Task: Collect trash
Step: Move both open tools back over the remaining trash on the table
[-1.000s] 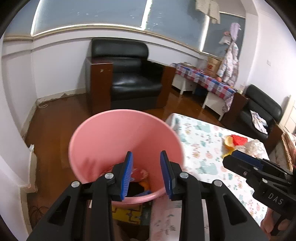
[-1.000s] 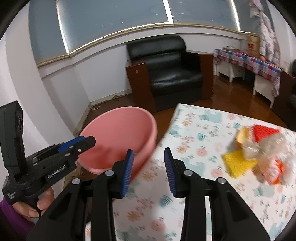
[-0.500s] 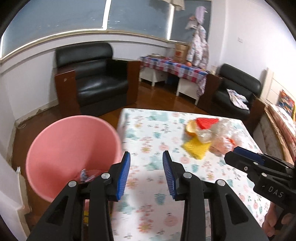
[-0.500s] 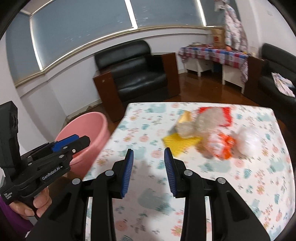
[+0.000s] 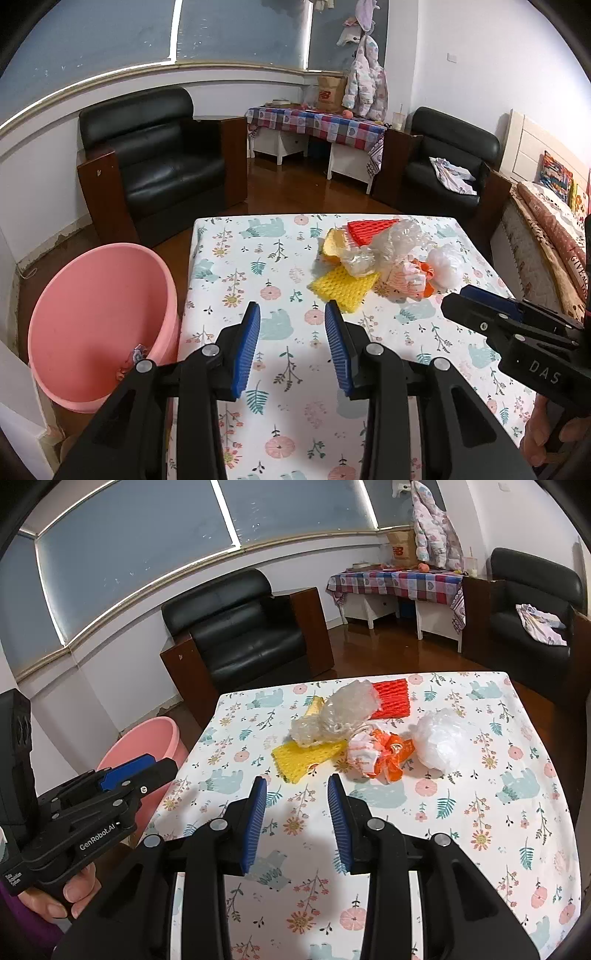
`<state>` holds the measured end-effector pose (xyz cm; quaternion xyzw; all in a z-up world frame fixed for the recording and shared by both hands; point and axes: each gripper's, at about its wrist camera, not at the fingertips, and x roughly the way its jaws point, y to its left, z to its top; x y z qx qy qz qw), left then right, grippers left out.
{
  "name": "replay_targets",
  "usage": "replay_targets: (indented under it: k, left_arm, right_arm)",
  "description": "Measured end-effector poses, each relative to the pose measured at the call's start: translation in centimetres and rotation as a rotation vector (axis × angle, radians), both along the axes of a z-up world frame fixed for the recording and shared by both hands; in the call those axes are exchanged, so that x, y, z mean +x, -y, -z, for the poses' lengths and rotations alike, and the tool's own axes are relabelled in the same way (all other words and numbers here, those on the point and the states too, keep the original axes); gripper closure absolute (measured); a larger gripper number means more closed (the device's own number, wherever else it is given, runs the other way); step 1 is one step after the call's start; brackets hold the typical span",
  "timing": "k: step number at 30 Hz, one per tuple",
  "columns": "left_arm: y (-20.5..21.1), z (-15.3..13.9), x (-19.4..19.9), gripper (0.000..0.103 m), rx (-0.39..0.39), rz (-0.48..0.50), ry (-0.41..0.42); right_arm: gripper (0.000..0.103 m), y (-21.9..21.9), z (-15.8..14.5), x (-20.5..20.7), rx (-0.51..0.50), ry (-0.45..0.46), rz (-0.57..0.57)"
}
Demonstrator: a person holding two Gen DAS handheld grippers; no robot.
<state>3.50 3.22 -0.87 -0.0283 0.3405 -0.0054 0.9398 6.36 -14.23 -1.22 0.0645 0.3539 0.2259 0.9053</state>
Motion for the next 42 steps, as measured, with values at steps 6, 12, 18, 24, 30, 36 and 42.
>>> replay_targets:
  k: [6, 12, 18, 24, 30, 36, 42]
  left_arm:
    - [0.6, -0.3, -0.1, 0.067, -0.006, 0.005, -0.001]
    - [1.3, -1.2, -0.7, 0.067, -0.01, 0.018, 0.019]
    - [2.0, -2.5, -2.2, 0.067, -0.006, 0.037, 0.052]
    - [2.3, -4.1, -4.1, 0.065, -0.014, 0.041, 0.089]
    - [2.8, -5.2, -5.3, 0.063, -0.013, 0.053, 0.117]
    - [3.3, -5.7, -5.2, 0.062, -0.012, 0.059, 0.12]
    - [4.1, -5.3, -4.2, 0.062, -0.001, 0.073, 0.096]
  right_arm:
    - [0.068, 0.8, -0.4, -0.3, 0.002, 0.009, 0.01]
    - [0.068, 1.7, -1.2, -1.3, 0.003, 0.027, 0.029]
    - [0.068, 2.4, -2.3, -2.7, 0.011, 0.055, 0.043]
    - [0.068, 2.6, -3.4, -4.1, 0.013, 0.077, 0.046]
    - [0.068, 3.1, -4.4, -5.1, 0.022, 0.104, 0.053]
    - [0.068, 3.7, -4.4, -4.9, 0.031, 0.103, 0.06]
    - [0.068, 5.1, -3.7, -3.8, 0.052, 0.074, 0.088]
